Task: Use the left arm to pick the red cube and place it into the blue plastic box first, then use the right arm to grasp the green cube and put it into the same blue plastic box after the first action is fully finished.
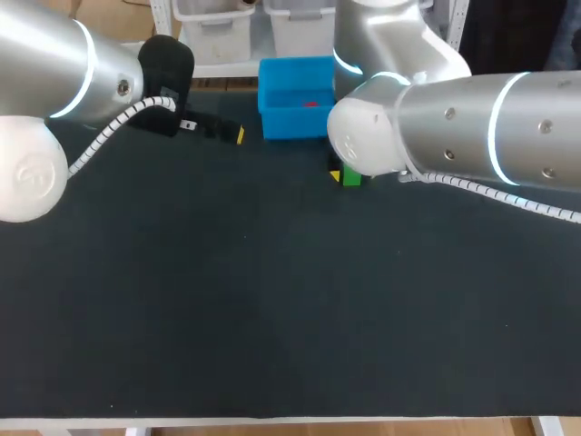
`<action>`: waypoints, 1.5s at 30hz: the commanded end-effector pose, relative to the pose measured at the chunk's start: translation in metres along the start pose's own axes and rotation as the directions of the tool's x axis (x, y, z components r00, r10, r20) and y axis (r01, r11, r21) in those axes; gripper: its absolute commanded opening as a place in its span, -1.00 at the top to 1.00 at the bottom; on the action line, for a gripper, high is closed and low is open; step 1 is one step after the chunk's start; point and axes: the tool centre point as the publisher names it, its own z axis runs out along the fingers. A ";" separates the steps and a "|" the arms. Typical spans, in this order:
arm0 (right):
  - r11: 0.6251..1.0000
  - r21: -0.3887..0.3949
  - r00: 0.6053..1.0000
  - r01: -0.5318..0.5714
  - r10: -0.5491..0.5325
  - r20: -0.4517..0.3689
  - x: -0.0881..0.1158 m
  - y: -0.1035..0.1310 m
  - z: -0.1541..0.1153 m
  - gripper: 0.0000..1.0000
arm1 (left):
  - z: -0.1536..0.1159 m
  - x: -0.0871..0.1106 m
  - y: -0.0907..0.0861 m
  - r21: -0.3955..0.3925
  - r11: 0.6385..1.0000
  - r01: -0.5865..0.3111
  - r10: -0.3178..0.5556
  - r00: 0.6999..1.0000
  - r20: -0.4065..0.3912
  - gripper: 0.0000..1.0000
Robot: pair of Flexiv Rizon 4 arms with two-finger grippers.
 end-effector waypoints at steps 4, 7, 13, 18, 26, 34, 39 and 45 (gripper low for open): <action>1.000 -0.005 1.000 -0.005 0.005 -0.005 0.005 -0.003 0.000 1.00 | 0.000 0.000 0.002 0.008 1.000 -0.002 0.002 1.000 0.002 -1.00; 1.000 -0.006 1.000 -0.005 0.005 -0.006 0.007 -0.004 -0.005 1.00 | 0.000 0.000 0.002 0.008 1.000 -0.002 0.002 1.000 0.002 -1.00; 1.000 0.013 1.000 -0.008 0.008 0.011 0.004 -0.005 -0.034 1.00 | 0.000 0.000 0.002 0.008 1.000 -0.002 0.002 1.000 0.002 -1.00; 1.000 0.024 0.997 -0.009 0.007 0.072 -0.006 -0.004 -0.078 1.00 | 0.000 0.000 0.002 0.008 1.000 -0.002 0.002 1.000 0.002 -1.00; 1.000 0.015 0.987 -0.009 0.007 0.159 -0.026 -0.001 -0.134 1.00 | 0.000 0.000 0.002 0.008 1.000 -0.002 0.002 1.000 0.002 -1.00; 0.998 -0.055 0.972 -0.030 0.042 0.229 -0.039 0.006 -0.152 1.00 | 0.000 0.000 0.002 0.008 1.000 -0.002 0.002 1.000 0.002 -1.00; 0.991 -0.130 0.951 -0.022 0.061 0.303 -0.047 0.012 -0.154 1.00 | 0.000 0.000 0.002 0.008 1.000 -0.002 0.002 1.000 0.002 -1.00; 0.983 -0.182 0.903 0.006 0.073 0.424 -0.052 0.017 -0.155 1.00 | 0.000 0.000 0.002 0.008 1.000 -0.002 0.002 1.000 0.002 -1.00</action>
